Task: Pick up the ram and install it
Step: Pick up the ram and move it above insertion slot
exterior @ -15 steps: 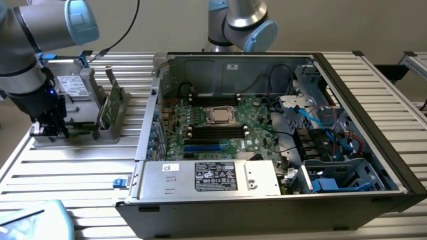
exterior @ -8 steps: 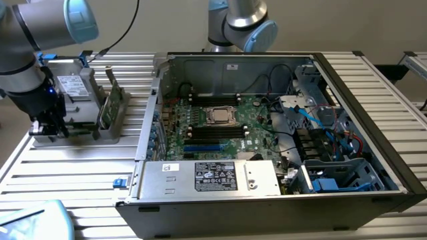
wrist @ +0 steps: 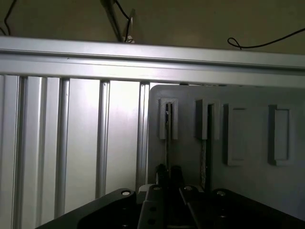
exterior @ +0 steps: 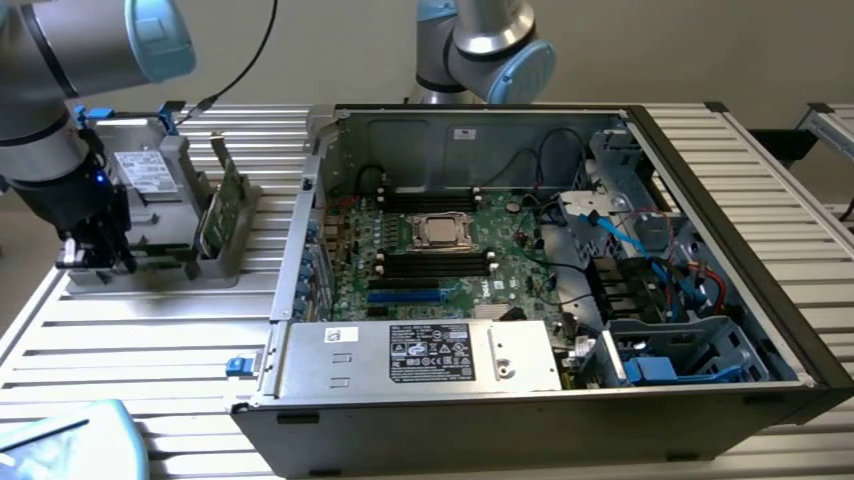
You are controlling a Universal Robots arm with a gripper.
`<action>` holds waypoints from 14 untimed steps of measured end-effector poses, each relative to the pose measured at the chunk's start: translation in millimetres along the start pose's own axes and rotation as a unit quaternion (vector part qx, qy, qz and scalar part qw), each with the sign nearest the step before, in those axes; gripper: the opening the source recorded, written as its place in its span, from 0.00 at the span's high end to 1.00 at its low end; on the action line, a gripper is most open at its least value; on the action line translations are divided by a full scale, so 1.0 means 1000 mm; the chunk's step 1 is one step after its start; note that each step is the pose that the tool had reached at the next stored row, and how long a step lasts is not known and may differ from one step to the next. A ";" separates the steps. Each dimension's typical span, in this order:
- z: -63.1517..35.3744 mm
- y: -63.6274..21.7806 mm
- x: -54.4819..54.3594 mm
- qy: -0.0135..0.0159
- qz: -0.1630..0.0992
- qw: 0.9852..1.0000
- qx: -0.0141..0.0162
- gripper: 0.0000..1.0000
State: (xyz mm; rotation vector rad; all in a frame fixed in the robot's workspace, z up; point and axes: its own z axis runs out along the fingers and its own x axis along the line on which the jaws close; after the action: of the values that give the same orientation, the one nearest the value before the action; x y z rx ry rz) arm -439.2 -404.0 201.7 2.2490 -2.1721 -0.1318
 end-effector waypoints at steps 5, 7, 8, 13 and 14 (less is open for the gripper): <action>-0.0023 0.0001 0.000 0.000 0.000 1.000 0.000 0.85; -0.0033 0.0002 0.000 0.000 0.000 1.000 0.000 0.85; -0.0036 0.0002 0.000 0.000 0.000 1.000 0.000 0.85; -0.0063 0.0004 0.000 0.000 0.000 1.000 0.000 0.85; -0.0067 0.0005 0.000 0.000 0.000 1.000 0.000 0.85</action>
State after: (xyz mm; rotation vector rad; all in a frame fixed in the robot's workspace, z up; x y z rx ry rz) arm -439.2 -404.0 208.4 2.2493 -2.1724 -0.1325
